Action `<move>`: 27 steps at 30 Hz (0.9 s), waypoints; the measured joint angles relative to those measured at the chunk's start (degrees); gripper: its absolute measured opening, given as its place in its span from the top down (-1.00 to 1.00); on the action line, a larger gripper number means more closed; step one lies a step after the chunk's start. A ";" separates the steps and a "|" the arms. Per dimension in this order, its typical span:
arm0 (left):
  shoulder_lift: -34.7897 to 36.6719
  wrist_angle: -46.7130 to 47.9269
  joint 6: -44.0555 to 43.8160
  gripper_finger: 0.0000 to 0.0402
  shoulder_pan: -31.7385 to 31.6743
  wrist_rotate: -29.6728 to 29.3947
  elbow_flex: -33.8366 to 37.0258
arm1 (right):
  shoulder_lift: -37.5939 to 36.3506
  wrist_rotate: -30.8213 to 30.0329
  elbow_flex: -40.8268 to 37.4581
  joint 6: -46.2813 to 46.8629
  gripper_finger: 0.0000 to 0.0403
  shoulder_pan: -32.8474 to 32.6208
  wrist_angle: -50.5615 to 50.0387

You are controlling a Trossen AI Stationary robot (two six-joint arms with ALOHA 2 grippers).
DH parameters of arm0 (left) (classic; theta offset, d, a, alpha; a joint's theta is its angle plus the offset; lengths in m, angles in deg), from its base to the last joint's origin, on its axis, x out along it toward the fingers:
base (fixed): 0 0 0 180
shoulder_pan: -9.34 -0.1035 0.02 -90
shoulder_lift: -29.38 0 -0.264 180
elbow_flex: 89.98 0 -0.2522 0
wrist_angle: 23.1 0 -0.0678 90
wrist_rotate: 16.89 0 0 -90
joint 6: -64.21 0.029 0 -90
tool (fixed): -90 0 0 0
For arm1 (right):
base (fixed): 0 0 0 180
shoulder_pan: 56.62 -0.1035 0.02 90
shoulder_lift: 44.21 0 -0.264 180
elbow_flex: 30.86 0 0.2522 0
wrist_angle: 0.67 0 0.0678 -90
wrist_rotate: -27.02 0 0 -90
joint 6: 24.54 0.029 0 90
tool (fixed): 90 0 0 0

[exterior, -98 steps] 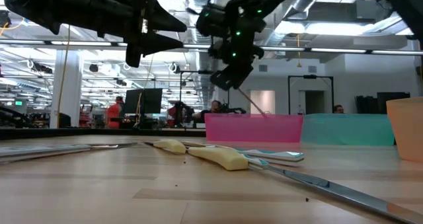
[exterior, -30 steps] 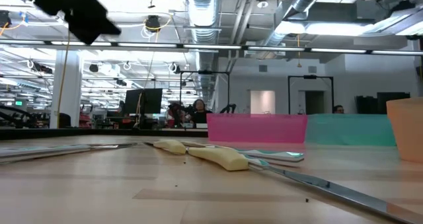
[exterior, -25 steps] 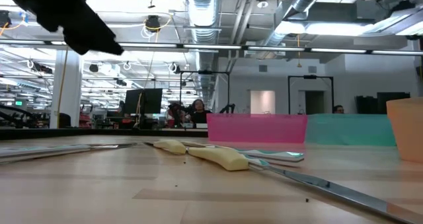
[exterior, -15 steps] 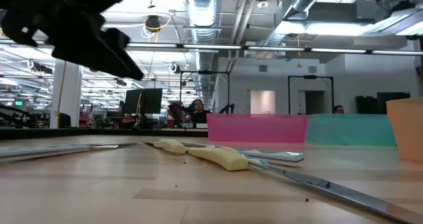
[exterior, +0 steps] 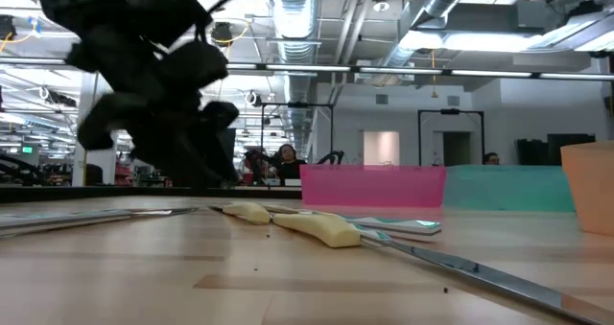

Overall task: Sort silverware by color (type)
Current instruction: Put the yellow knife into the orange bin

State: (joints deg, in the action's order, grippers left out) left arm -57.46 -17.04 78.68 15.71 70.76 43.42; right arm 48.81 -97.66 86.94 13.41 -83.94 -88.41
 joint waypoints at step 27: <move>-12.26 6.21 1.28 0.91 -4.28 4.39 -7.46 | 0.04 -0.10 0.00 0.61 0.04 -0.46 0.29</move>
State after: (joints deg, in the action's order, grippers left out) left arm -69.73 -10.82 79.96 11.43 75.16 35.95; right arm 48.85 -97.76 86.95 14.03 -84.39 -88.13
